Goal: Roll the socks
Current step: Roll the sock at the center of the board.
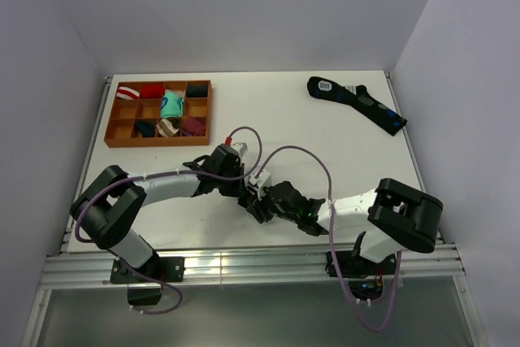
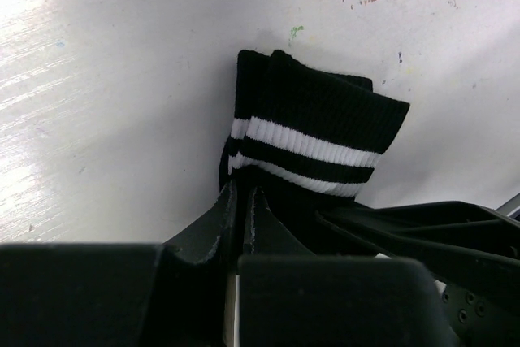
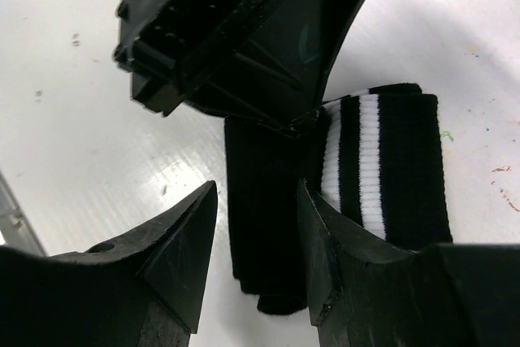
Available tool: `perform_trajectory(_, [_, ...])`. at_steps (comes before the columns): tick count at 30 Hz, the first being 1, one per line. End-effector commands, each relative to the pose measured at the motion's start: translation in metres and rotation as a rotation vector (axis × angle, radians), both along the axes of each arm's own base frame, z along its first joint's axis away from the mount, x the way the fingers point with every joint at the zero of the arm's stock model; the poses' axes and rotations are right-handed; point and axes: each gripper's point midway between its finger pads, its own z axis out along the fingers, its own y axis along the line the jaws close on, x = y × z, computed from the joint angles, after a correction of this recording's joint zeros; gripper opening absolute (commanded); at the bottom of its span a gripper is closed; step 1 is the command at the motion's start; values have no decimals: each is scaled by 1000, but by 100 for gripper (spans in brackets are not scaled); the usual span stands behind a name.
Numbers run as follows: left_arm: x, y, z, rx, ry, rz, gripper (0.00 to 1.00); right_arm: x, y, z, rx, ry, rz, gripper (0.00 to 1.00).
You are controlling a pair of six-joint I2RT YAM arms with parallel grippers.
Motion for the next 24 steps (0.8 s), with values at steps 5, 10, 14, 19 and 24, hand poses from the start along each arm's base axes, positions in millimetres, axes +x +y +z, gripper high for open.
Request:
perform_trajectory(5, [-26,37,-38,164,126,-15,0,8,-2,-14,-48,-21,-60,51])
perform_trajectory(10, [-26,38,-39,153,139,-7,0,12,-5,-23,-81,-29,-95,51])
perform_trajectory(14, [-26,39,-40,141,152,2,0,9,-10,-34,-87,-20,-108,51])
perform_trajectory(19, [-24,37,-39,122,164,19,0,4,-19,-45,-79,4,-127,43])
perform_trajectory(24, [-27,35,-34,87,169,28,0,2,-22,-54,-79,36,-148,31])
